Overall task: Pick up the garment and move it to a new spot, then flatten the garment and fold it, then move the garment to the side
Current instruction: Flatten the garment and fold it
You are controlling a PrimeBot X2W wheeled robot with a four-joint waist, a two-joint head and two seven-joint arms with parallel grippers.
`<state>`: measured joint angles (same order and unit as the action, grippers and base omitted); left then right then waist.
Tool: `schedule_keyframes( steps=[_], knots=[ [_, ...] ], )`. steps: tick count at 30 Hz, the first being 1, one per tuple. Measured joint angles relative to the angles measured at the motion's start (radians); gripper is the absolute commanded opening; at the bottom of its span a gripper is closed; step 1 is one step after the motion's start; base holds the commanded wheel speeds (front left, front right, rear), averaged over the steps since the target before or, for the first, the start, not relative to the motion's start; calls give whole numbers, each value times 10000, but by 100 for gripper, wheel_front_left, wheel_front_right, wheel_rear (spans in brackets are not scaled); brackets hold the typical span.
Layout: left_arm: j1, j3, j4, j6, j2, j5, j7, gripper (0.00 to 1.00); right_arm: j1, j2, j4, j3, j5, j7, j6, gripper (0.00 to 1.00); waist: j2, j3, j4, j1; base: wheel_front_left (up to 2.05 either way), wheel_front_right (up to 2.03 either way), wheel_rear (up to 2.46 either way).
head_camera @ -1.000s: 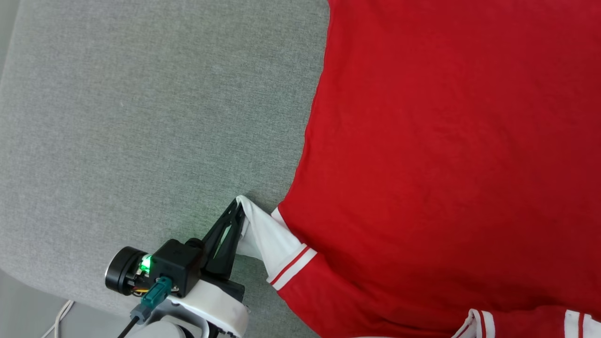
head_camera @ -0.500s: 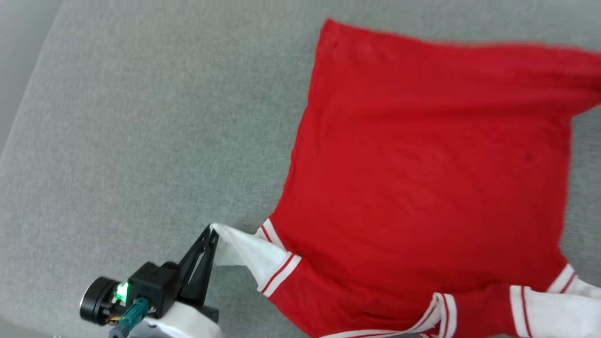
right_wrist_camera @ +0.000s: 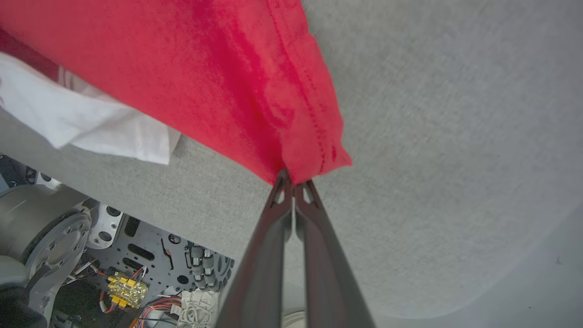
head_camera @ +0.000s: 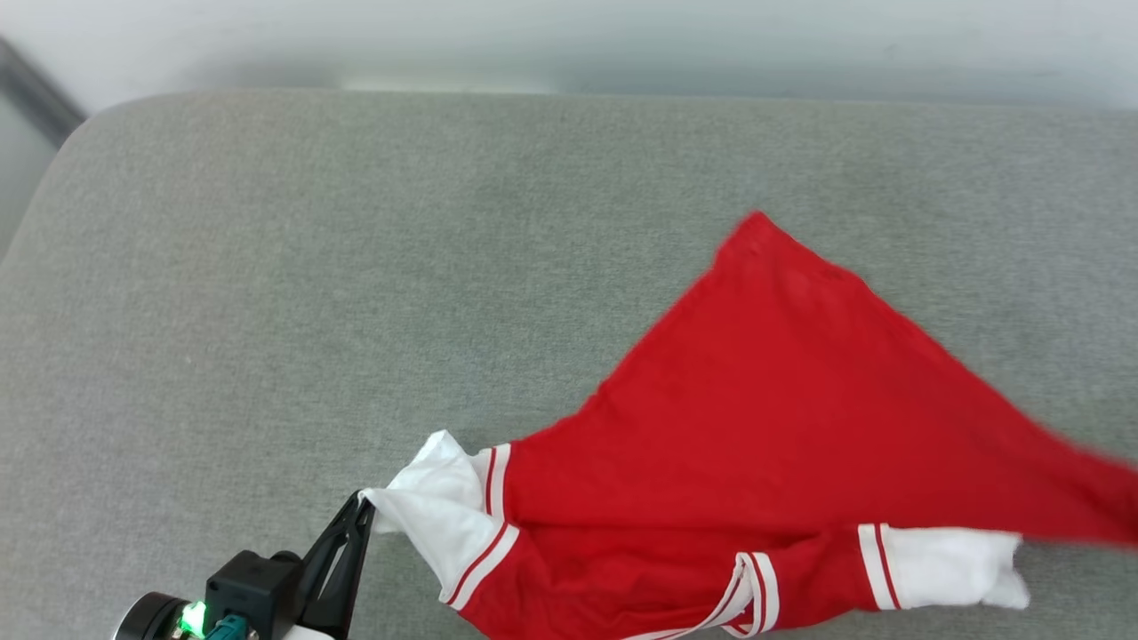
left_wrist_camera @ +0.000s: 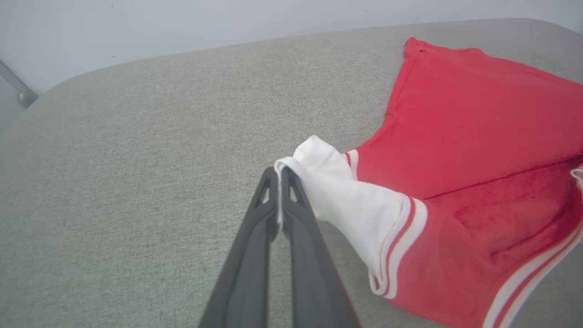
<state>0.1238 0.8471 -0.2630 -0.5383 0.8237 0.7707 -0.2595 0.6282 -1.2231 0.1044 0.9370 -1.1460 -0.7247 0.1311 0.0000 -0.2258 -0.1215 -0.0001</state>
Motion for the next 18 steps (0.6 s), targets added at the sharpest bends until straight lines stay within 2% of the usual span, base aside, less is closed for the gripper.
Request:
schedule_keyframes(
  steps=[5, 10, 11, 12, 13, 17, 18],
  knots=[
    [-174, -63, -56, -73, 117, 79, 0, 0, -2615, -102, 391, 430, -673, 1220, 0, 0, 0, 240, 250, -1, 0, 0, 0],
    [-193, -67, -38, -75, 144, 81, 2, 0, -3930, 640, 1103, 280, -1127, 2268, 0, 0, 0, 243, 365, -1, 0, 0, 0],
    [-192, -67, -33, -75, 150, 81, 13, 0, -3991, 719, 1187, 171, -1122, 2393, 2, 9, 0, 248, 395, -1, 0, 0, 0],
    [-193, -63, -21, -75, 150, 82, 15, 0, -4038, 763, 1239, 50, -1112, 2523, 6, 44, 0, 265, 414, 0, 0, 0, 0],
    [-193, -67, -15, -75, 153, 92, 15, 0, -4034, 796, 1269, -123, -1076, 2661, 6, 100, 0, 289, 436, -1, 0, 0, 0],
    [-192, -36, 6, -73, 157, 94, 73, 0, -3810, 554, 1089, -951, -915, 2966, 0, 100, 0, 419, 455, -1, 0, 0, 0],
    [-190, 38, 8, -75, 140, 71, 104, 0, -3370, 104, 527, -1684, -709, 3122, 0, 100, 0, 461, 415, 0, 0, 0, 0]
  ],
)
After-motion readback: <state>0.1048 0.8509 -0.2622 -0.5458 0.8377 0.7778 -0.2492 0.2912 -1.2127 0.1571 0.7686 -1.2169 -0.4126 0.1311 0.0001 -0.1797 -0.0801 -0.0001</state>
